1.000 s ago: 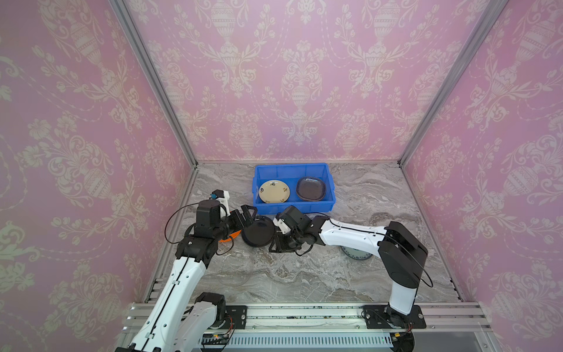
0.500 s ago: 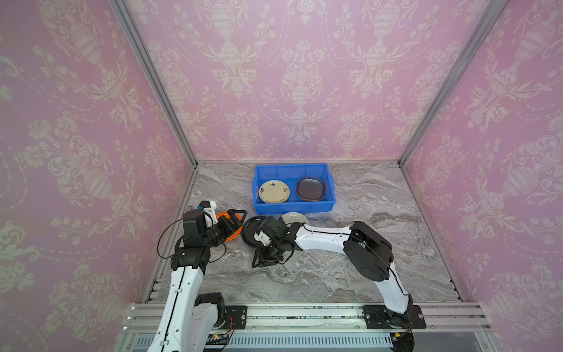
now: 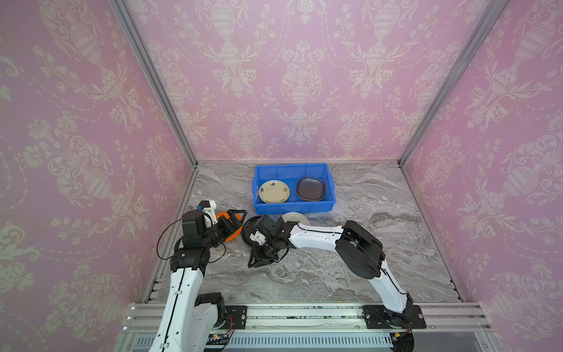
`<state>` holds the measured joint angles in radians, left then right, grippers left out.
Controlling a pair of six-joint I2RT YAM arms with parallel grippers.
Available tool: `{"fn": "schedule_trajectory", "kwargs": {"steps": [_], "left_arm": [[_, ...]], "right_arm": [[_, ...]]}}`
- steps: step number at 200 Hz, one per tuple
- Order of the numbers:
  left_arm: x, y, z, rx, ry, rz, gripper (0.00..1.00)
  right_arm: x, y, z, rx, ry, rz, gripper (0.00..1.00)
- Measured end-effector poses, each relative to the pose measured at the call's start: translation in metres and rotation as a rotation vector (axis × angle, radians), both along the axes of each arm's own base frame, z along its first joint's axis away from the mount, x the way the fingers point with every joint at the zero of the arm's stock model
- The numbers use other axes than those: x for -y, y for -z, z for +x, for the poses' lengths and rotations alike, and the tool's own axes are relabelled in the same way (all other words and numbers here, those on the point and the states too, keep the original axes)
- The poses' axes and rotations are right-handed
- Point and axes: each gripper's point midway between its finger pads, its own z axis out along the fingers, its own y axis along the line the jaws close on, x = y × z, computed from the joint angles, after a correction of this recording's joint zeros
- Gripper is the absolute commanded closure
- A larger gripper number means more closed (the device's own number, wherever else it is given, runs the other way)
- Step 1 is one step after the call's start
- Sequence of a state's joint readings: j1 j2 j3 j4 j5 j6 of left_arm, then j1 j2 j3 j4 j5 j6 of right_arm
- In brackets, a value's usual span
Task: Place the plates into the plastic bin on the countertop
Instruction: Pick up the plate from the bottom-left of the table.
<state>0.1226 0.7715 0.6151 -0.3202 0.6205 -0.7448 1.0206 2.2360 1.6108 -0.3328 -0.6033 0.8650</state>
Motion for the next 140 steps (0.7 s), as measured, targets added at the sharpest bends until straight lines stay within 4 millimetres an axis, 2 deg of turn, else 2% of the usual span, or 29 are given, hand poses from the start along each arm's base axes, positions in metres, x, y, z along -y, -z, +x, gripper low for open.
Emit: {"fn": "schedule_trajectory", "kwargs": {"steps": [71,140], "left_arm": [[0.0,0.008,-0.004,-0.017,0.005,0.007,0.02],[-0.001,0.009,-0.004,-0.014,0.002,0.014,0.02]], "right_arm": [[-0.006,0.005,0.004,-0.008,0.0,-0.013,0.76],[-0.003,0.011,0.005,-0.018,0.005,-0.034,0.9]]}}
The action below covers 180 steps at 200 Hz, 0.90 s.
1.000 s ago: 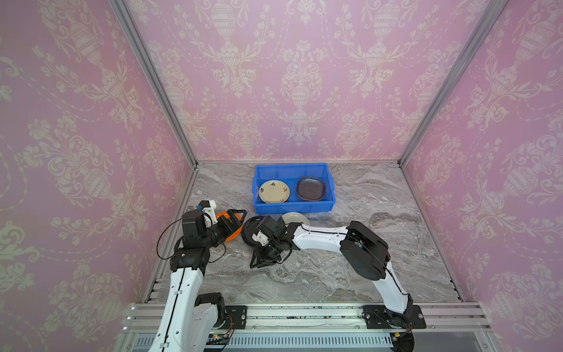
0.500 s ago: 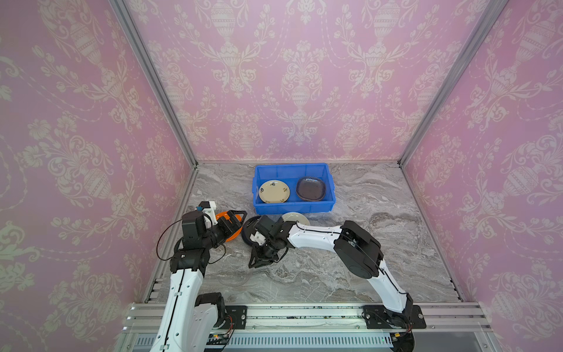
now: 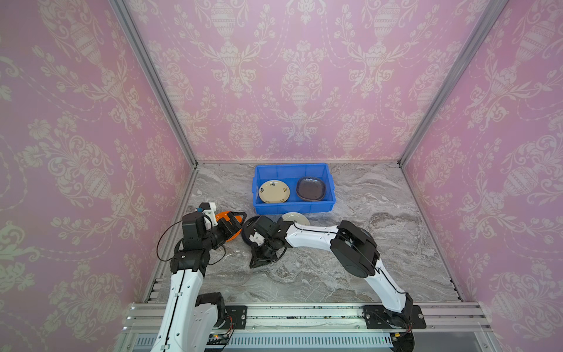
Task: Place the plates into the plastic bin on the countertop
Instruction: Pick up the plate from the bottom-left of the table.
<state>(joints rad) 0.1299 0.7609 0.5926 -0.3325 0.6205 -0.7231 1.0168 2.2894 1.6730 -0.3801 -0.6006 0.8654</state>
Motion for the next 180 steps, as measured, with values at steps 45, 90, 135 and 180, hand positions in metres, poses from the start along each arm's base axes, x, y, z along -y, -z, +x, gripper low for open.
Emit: {"fn": "schedule_trajectory", "kwargs": {"steps": [45,90,135,180], "left_arm": [[0.0,0.001,0.0,-0.003,0.002,-0.002,0.03],[0.0,0.002,0.009,0.007,0.004,-0.002,0.03],[0.001,0.006,0.023,0.017,0.014,0.0,0.05],[0.044,0.015,0.035,0.007,0.158,0.041,0.07]], "right_arm": [[0.006,0.002,0.009,0.015,0.024,-0.009,0.99],[0.034,-0.005,0.014,0.039,0.061,-0.042,1.0],[0.088,-0.046,0.029,0.117,0.129,-0.047,1.0],[0.151,-0.077,0.058,0.193,0.236,-0.074,1.0]]}}
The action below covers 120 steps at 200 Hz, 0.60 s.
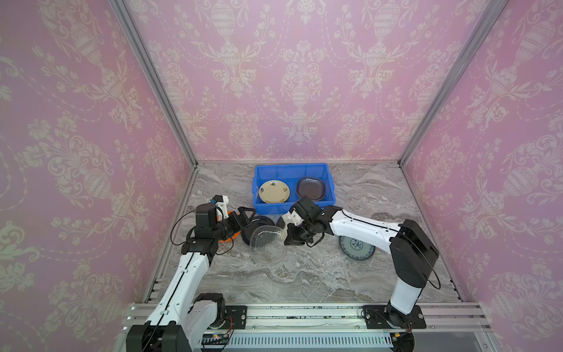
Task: Place the plates into the plastic bin on the countertop
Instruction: Pick up the plate from the bottom-left of the table, then place the plate in the plastic bin.
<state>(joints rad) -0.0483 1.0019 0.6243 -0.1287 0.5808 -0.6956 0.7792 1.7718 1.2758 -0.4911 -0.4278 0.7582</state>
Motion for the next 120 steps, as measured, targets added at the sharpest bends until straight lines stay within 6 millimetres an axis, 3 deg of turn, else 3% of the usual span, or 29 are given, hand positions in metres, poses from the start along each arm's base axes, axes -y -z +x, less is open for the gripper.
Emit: {"fn": "schedule_trajectory", "kwargs": {"steps": [34,60,89,112,120], "left_arm": [[0.038,0.005,0.01,0.023,0.132,0.038,0.1],[0.064,0.015,0.011,0.021,0.231,0.078,0.18],[0.093,0.018,0.01,0.036,0.327,0.134,0.32],[0.105,0.022,0.006,0.041,0.37,0.167,0.53],[0.107,0.025,0.004,0.035,0.379,0.174,0.54]], "right_arm": [[0.039,0.0,0.012,-0.001,0.057,-0.034,1.0],[0.067,-0.001,0.017,-0.008,0.094,-0.057,1.0],[0.086,-0.008,0.026,0.007,0.128,-0.07,1.0],[0.092,-0.01,0.028,0.009,0.134,-0.074,1.0],[0.093,-0.009,0.027,0.006,0.134,-0.076,1.0]]}}
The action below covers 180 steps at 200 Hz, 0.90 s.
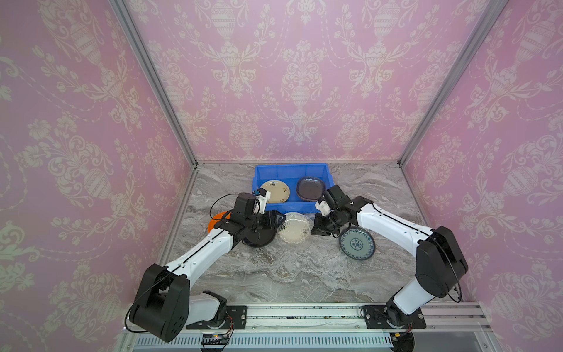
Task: Place the plates into the plastic bin on the countertop
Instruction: Place the plate in the plastic bin.
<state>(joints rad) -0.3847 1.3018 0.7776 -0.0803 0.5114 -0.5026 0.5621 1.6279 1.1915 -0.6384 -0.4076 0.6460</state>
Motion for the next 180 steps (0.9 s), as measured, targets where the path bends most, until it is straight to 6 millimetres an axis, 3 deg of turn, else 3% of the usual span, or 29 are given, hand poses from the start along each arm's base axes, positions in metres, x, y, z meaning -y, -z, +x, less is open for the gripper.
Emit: {"fn": "schedule_trajectory", "kwargs": {"steps": [49,180], "left_arm": [[-0.003,0.021,-0.003,-0.047,-0.01,0.064,0.61],[-0.002,0.033,-0.003,-0.072,-0.016,0.096,0.81]], "right_arm": [[0.0,-0.001,-0.001,-0.006,-0.009,0.009,1.0],[0.002,-0.002,0.001,-0.013,-0.003,0.024,1.0]]}}
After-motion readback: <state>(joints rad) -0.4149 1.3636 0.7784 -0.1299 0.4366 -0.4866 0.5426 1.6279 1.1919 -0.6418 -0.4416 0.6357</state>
